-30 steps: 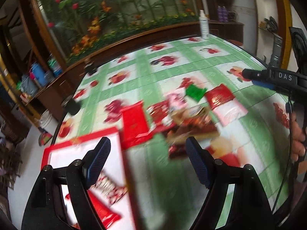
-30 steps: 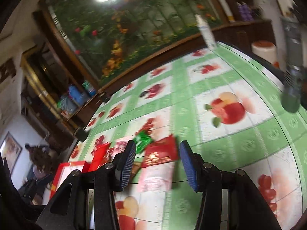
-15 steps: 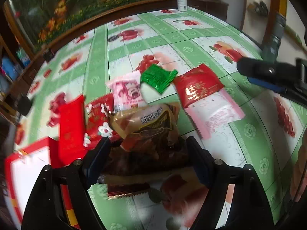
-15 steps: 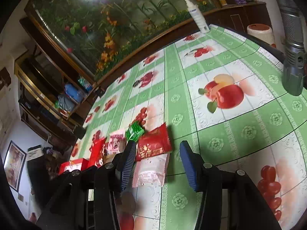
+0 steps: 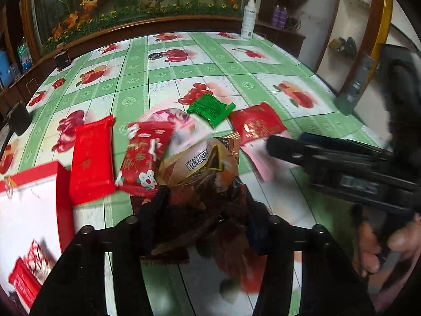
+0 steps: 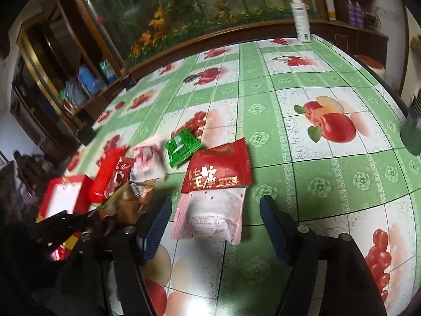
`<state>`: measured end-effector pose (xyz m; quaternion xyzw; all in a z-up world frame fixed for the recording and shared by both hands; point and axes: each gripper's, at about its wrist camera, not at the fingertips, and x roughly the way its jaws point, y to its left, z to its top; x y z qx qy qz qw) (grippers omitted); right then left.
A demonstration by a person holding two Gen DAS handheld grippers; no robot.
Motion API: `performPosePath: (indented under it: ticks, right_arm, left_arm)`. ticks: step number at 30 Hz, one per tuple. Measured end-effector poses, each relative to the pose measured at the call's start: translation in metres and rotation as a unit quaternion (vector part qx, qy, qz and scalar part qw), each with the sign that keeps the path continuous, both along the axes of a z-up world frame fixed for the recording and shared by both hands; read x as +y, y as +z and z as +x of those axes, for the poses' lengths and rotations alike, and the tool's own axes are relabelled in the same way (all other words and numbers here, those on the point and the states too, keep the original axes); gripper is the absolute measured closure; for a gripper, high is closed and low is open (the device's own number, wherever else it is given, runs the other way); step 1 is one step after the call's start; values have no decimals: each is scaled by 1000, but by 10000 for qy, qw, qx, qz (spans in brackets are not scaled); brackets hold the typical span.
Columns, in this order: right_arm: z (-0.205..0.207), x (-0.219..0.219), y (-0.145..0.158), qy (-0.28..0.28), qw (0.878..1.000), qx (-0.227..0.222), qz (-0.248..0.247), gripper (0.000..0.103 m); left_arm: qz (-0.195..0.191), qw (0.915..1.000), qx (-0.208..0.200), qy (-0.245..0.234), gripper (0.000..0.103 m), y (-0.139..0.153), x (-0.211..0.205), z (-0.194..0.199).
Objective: Organize snacks
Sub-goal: 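Grasp the brown snack bag with the left gripper while the right gripper grasps the pink-edged packet, then carry both packets over the tray and open both grippers to drop them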
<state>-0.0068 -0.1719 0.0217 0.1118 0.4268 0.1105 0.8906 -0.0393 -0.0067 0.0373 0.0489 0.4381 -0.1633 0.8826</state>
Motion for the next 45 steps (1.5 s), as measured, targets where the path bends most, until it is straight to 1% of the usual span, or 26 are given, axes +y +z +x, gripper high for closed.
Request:
performPosePath:
  ticks: [5,9,11,12,14,16,19,20,21,22,23,24,27,30,33,36,38,40,45]
  right_arm:
    - [1,18,-10,127,9986,52,-513,31]
    - [-2,28,-13,181,9952,-122,-954,31]
    - [-2,32,-13,206,9936,-138,-1103,33]
    - [-2,32,-13,215,9935,-144,-1105,37]
    - [-3,30,-12,133,9929,-159,-1172,59]
    - [-3,25,-12,50,9923,-162,-1231,71]
    - [-5,21,-11,27,9920,-163,-1255,74]
    - [-6,19,-11,30,9925,-145,-1212,75]
    - [-6,15,-10,34,9942,-102,-1069,76]
    - [-5,8,-9,44,9971,-25,-757,79]
    - [-5,-3,-9,45,9995,74,-289,81]
    - [-5,-11,-8,31,9999,138,67,82]
    - [-7,-27,-7,81,9960,178,876,82]
    - [-10,-30,1,283,9899,-2,1392,83]
    - [-17,-31,11,457,9827,-293,1773,83]
    - [-22,-30,21,459,9804,-544,1836,83]
    - [-23,-28,23,379,9823,-632,1719,83]
    - [-25,-23,25,280,9865,-724,1440,83]
    - [-32,-12,30,380,9851,-938,1390,83]
  left_arm:
    - [98,9997,-192,-126,54,6,5,-36]
    - [-22,9999,-88,-84,54,4,20,-60]
    - [-25,9999,-103,-68,54,5,24,-69]
    - [-33,9999,-104,-51,54,6,26,-72]
    - [-107,9999,-101,-19,54,8,30,-77]
    - [-135,9998,-138,24,54,11,33,-81]
    - [-200,9995,-225,88,54,17,41,-87]
    - [-238,9994,-228,88,54,18,43,-89]
    - [-283,9993,-225,90,54,19,46,-90]
    - [-338,9991,-226,99,54,21,48,-91]
    - [-391,9989,-236,115,54,22,52,-93]
    - [-416,9987,-250,134,54,24,55,-94]
    - [-419,9982,-314,285,54,28,66,-96]
    - [-425,9975,-372,425,54,31,75,-98]
    - [-439,9969,-452,471,54,33,79,-101]
    - [-408,9964,-557,483,54,36,81,-105]
    - [-370,9959,-649,520,54,39,85,-108]
    - [-348,9949,-740,586,54,42,90,-110]
    - [-292,9914,-951,850,54,50,111,-115]
